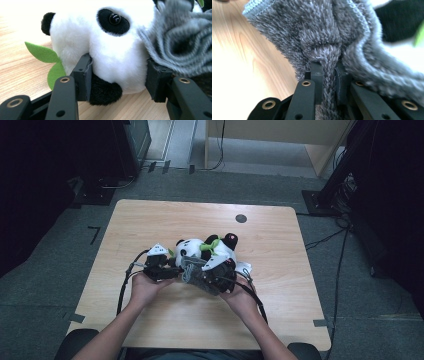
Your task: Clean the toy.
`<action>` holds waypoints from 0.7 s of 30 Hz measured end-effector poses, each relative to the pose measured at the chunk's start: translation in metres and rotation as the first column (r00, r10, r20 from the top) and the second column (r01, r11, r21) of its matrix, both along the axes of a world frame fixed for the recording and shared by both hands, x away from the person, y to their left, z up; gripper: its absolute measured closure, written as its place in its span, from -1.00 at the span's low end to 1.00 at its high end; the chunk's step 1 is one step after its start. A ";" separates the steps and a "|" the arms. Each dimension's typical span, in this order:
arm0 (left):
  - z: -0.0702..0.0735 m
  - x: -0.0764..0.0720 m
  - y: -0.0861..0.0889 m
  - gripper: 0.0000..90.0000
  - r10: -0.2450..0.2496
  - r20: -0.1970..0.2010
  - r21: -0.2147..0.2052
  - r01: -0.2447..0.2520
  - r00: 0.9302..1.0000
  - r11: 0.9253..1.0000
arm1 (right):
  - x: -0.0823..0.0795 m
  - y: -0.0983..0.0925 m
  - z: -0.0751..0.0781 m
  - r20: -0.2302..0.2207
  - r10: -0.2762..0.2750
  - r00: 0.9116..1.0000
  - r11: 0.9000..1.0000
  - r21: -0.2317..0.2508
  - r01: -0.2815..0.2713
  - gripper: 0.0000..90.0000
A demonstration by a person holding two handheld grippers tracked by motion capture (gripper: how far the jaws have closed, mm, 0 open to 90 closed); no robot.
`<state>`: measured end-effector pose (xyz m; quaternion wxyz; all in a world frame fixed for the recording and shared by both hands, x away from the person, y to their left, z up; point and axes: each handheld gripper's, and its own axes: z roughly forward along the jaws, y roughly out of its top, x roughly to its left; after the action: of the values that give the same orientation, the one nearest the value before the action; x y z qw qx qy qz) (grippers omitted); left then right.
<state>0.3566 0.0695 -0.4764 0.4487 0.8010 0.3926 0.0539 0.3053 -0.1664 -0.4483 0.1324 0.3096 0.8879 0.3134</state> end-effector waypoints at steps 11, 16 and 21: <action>0.000 -0.001 0.000 0.05 -0.003 0.017 0.013 0.002 1.000 1.000 | -0.018 -0.033 0.015 -0.025 -0.054 0.998 0.999 0.007 0.054 0.79; 0.000 0.000 0.000 0.05 -0.001 0.011 0.005 0.001 1.000 1.000 | -0.021 -0.046 0.029 0.005 -0.078 0.997 0.997 0.027 0.077 0.79; 0.000 0.000 0.000 0.05 -0.002 0.007 0.001 0.002 1.000 1.000 | -0.019 -0.061 0.037 0.013 -0.100 0.995 0.993 0.062 0.099 0.79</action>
<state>0.3566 0.0695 -0.4764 0.4498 0.8014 0.3902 0.0567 0.2862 -0.2274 -0.4111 0.1456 0.3549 0.8601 0.3362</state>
